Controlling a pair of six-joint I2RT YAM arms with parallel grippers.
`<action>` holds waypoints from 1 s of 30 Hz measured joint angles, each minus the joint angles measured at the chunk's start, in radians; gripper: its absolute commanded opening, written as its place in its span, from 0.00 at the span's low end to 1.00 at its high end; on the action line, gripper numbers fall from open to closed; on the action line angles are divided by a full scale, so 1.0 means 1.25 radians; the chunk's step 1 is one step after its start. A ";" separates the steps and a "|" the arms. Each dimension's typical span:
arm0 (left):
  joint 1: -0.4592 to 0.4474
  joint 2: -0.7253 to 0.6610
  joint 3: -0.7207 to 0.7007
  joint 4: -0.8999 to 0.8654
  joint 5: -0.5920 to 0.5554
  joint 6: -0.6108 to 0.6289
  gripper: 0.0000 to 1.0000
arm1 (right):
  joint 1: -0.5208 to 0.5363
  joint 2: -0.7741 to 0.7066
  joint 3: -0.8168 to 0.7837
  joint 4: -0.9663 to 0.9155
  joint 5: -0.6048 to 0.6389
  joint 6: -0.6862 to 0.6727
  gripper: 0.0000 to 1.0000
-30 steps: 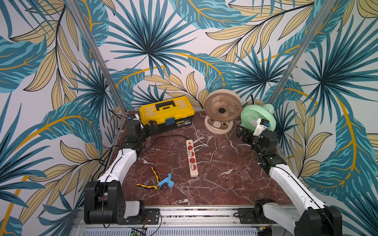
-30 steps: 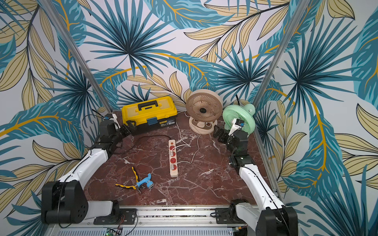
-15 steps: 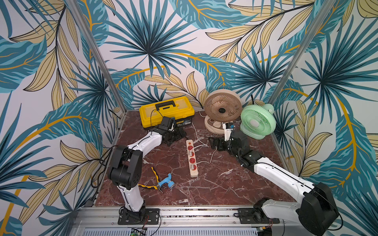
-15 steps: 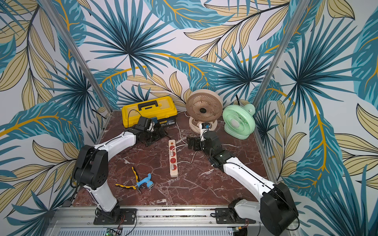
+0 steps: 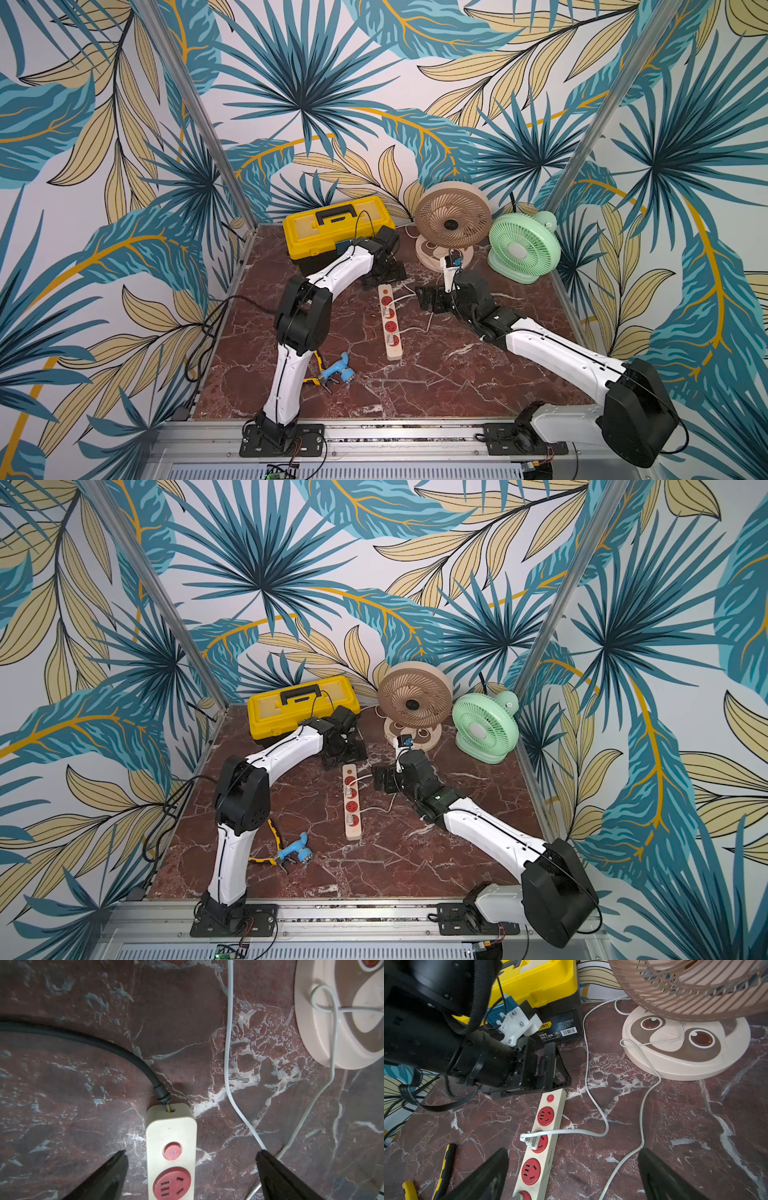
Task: Unplug the desk fan from the power strip
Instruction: Remove the plug from the socket.
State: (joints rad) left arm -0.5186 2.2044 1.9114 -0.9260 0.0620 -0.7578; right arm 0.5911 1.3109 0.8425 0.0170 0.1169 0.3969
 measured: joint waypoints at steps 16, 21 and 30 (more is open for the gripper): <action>-0.016 0.132 0.129 -0.173 -0.024 -0.060 0.78 | 0.018 -0.008 0.000 0.000 0.005 0.000 0.99; -0.014 0.153 0.138 -0.169 -0.004 -0.046 0.41 | 0.032 -0.008 0.000 0.000 0.006 0.000 1.00; -0.013 0.149 0.128 -0.154 -0.008 -0.049 0.18 | 0.057 -0.007 0.000 0.000 0.013 0.000 0.99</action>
State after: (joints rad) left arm -0.5346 2.3901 2.0708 -1.1183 0.0517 -0.8192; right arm 0.6624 1.3018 0.8425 0.0174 0.1326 0.3969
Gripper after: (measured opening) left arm 0.505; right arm 0.994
